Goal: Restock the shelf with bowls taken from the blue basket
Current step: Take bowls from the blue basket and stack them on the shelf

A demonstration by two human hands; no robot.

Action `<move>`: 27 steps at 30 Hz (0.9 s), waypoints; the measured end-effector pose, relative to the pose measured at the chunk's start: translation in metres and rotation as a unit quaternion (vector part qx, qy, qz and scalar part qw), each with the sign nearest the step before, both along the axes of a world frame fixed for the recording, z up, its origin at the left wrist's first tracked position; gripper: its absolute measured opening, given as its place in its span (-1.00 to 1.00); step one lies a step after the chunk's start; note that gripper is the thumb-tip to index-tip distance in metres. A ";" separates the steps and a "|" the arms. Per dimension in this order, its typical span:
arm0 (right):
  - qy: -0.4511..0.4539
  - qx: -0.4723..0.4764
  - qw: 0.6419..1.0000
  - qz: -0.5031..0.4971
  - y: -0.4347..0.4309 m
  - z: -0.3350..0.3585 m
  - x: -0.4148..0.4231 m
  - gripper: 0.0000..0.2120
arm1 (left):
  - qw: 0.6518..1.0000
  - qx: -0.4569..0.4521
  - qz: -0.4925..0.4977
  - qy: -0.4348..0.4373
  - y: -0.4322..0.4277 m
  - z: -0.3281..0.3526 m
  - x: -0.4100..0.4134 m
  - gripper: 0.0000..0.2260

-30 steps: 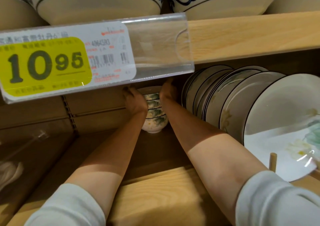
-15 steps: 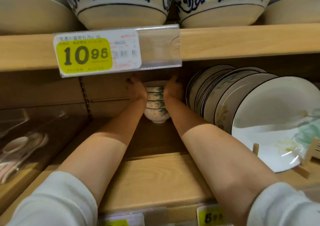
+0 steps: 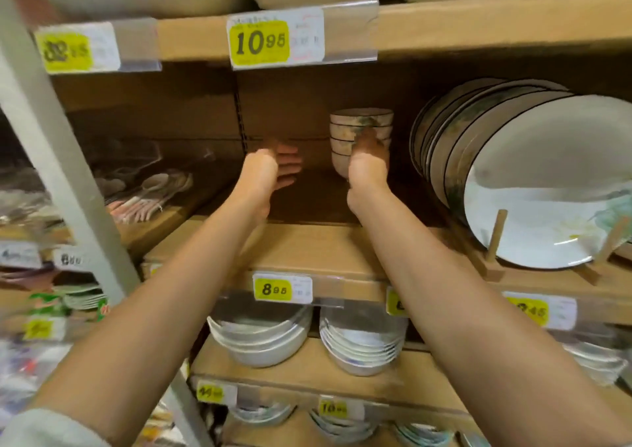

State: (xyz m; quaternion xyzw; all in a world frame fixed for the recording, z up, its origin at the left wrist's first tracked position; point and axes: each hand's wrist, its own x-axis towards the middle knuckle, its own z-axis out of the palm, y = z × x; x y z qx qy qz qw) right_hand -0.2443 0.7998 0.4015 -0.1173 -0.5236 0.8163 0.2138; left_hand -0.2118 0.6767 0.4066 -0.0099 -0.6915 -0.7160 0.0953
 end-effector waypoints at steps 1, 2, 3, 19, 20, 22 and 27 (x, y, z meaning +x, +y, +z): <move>-0.033 0.015 0.999 -0.011 -0.004 -0.004 0.006 -0.61 | 1.000 0.001 0.001 0.010 -0.006 -0.004 0.009 -0.62; -0.061 0.013 0.998 0.012 -0.012 -0.007 0.019 -0.60 | 1.000 0.011 0.000 0.015 -0.014 -0.008 0.025 -0.63; -0.058 0.025 0.997 0.039 -0.020 -0.010 0.034 -0.62 | 1.000 0.023 -0.003 0.013 -0.024 -0.016 0.037 -0.65; -0.077 0.050 0.941 0.325 -0.267 -0.156 0.268 -0.72 | 0.980 0.086 0.173 -0.054 -0.316 -0.141 0.283 -0.73; -0.101 0.059 0.935 0.336 -0.287 -0.170 0.275 -0.73 | 0.979 0.077 0.177 -0.069 -0.334 -0.150 0.296 -0.72; -0.144 0.084 0.920 0.355 -0.319 -0.197 0.284 -0.74 | 0.974 0.070 0.189 -0.106 -0.365 -0.167 0.314 -0.72; -0.235 0.165 0.877 0.385 -0.377 -0.259 0.291 -0.76 | 0.953 0.060 0.206 -0.212 -0.428 -0.215 0.338 -0.74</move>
